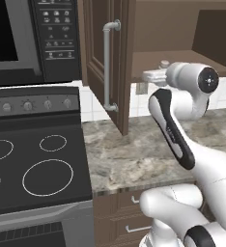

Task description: Retrieve the shaker from the cabinet and place it next the steak on a plate on the dining table.

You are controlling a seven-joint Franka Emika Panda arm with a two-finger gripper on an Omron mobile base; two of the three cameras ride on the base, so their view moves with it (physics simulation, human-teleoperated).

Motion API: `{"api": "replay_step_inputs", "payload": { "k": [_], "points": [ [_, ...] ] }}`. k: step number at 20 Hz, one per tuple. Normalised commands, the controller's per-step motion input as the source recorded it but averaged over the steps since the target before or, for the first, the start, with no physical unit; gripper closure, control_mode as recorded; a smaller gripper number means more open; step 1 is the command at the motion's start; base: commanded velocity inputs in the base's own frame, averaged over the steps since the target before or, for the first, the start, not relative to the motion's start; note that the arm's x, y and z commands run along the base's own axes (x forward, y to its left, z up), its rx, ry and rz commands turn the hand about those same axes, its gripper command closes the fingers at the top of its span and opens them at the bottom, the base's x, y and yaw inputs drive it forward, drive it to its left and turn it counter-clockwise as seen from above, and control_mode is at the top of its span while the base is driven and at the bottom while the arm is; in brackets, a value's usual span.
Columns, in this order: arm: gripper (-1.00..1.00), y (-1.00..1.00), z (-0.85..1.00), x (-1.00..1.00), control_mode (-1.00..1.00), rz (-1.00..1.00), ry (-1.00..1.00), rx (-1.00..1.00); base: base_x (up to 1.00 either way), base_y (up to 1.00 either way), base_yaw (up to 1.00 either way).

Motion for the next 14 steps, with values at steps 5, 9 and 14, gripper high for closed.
{"api": "replay_step_inputs", "payload": {
  "k": [5,9,14],
  "points": [
    [1.0,0.0,0.25,-1.0,-1.0,0.0,-0.01,0.02,0.0,0.0,0.0],
    [1.0,0.0,0.02,-1.0,-1.0,0.0,0.12,0.0,0.0,0.0,0.0],
    [1.0,0.0,0.0,-1.0,-1.0,0.01,0.33,-0.04,0.0,0.0,0.0]
  ]
}}
